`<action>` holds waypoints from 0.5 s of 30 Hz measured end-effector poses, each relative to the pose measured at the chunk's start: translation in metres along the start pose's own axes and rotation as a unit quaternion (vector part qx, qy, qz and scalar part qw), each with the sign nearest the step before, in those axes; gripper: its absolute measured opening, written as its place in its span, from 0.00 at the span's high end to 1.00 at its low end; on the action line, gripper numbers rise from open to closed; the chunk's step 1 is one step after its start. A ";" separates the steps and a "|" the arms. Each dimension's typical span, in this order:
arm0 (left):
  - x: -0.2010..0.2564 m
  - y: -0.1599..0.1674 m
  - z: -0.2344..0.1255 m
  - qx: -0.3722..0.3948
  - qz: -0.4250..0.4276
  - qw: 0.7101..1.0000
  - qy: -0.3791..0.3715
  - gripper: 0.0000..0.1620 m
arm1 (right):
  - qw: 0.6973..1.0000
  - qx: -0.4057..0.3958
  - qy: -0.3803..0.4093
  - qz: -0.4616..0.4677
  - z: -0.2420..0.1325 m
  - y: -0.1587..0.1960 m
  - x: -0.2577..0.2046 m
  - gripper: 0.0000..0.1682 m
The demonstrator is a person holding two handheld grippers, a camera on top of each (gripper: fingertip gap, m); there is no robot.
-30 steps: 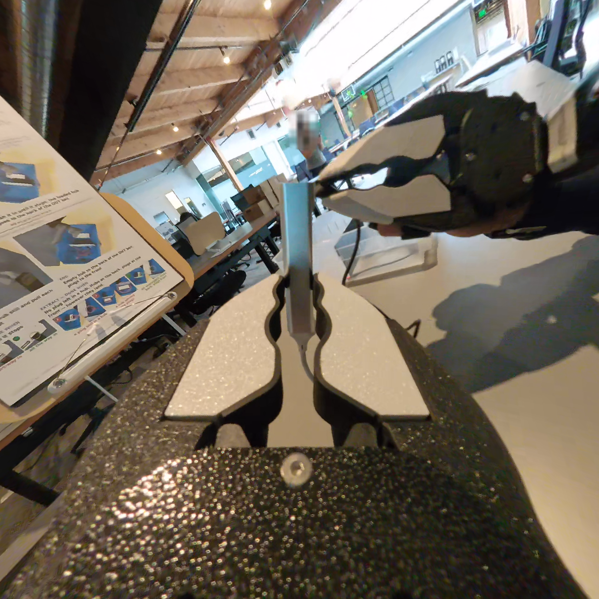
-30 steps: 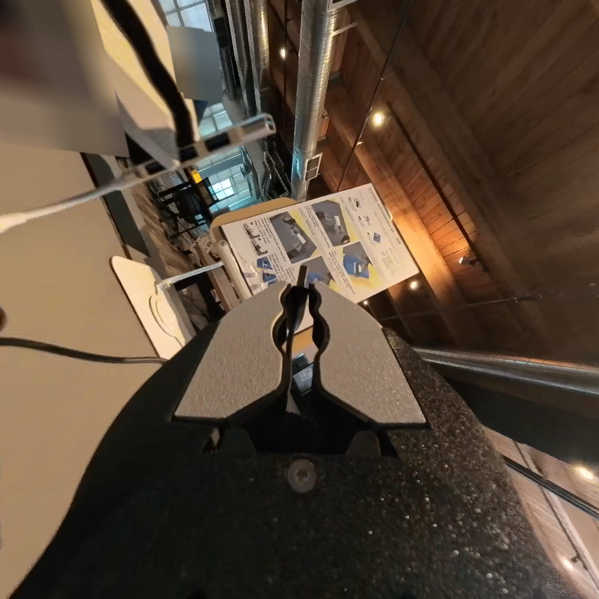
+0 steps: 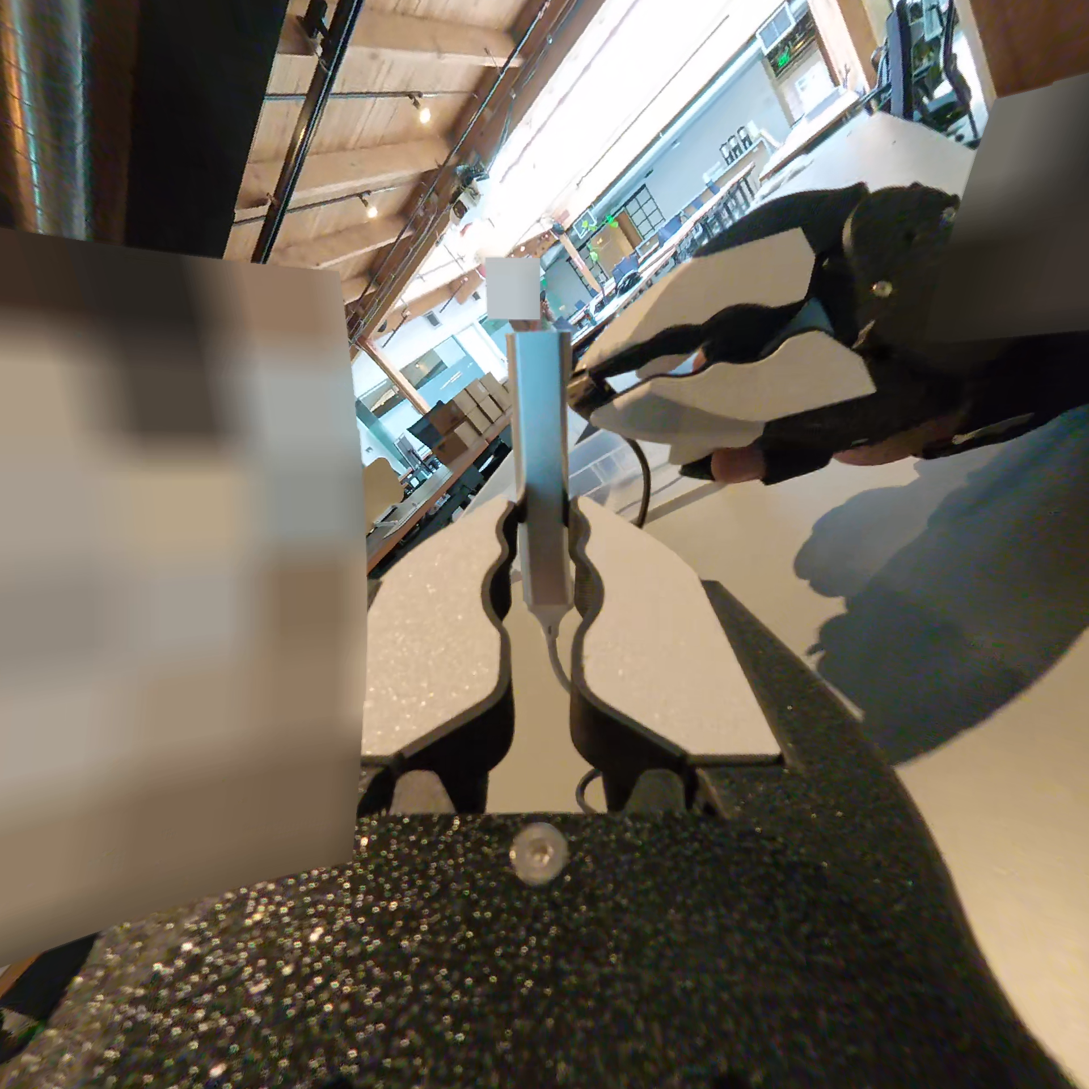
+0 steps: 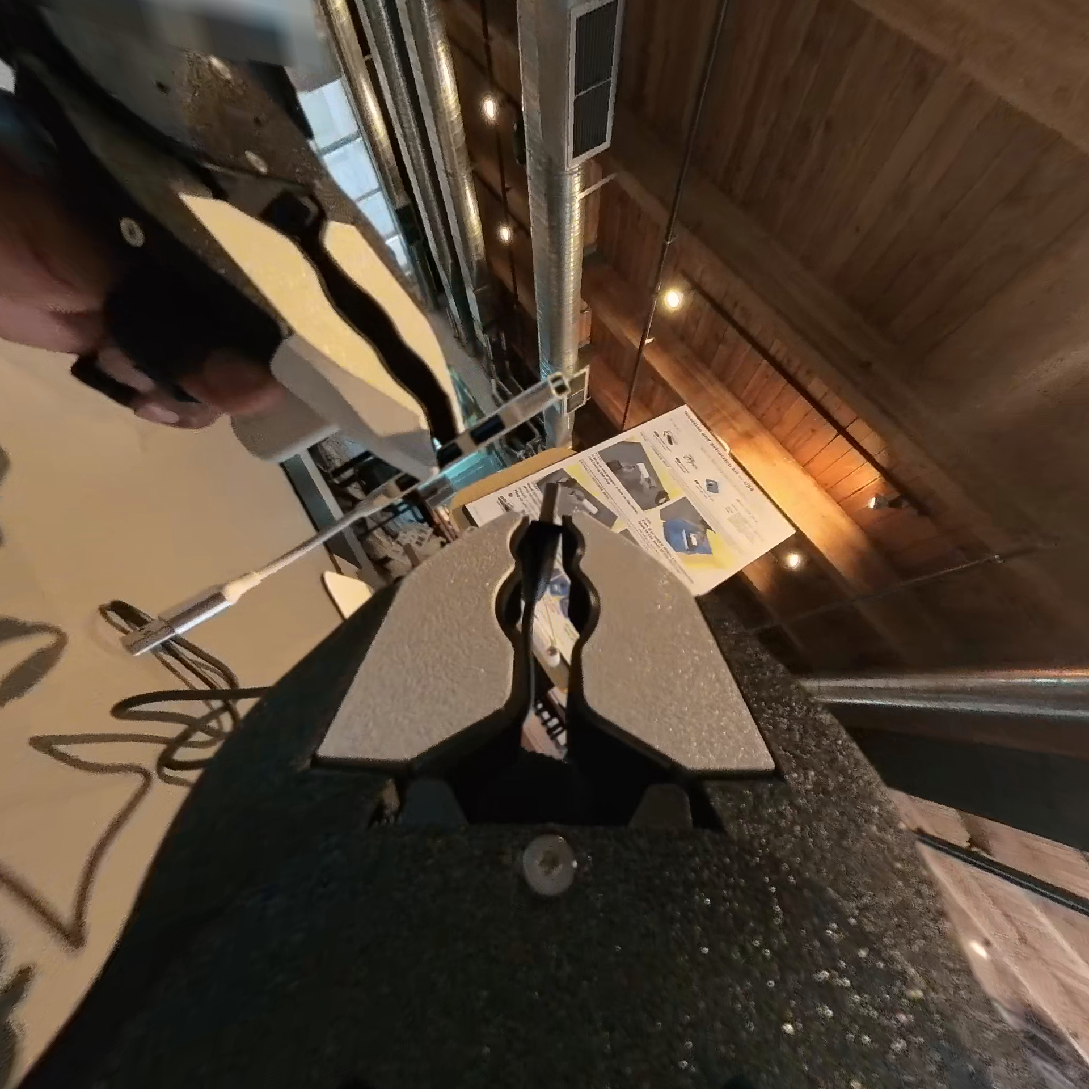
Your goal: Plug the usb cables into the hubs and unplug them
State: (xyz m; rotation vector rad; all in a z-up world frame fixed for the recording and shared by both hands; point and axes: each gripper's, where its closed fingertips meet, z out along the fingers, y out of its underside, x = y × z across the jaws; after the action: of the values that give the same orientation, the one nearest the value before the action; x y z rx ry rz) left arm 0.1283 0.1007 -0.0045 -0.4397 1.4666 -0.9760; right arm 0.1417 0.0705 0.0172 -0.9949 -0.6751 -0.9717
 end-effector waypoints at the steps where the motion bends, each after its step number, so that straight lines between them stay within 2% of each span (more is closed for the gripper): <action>1: 0.000 0.001 0.000 -0.003 0.005 1.000 -0.001 0.90 | 1.000 0.001 -0.001 0.006 0.000 0.000 0.000 0.94; 12: -0.007 0.010 -0.004 -0.040 0.057 0.997 -0.030 0.90 | 0.999 0.006 -0.034 0.000 0.000 -0.002 -0.013 0.94; 15: -0.016 0.017 -0.006 -0.060 0.068 0.995 -0.049 0.90 | 0.998 -0.001 -0.058 -0.035 0.001 0.000 -0.022 0.94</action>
State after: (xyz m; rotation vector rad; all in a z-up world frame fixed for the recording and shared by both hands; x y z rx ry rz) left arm 0.1303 0.1240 -0.0086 -0.4629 1.4509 -0.7503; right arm 0.1318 0.0791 -0.0011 -1.0409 -0.8099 -0.9804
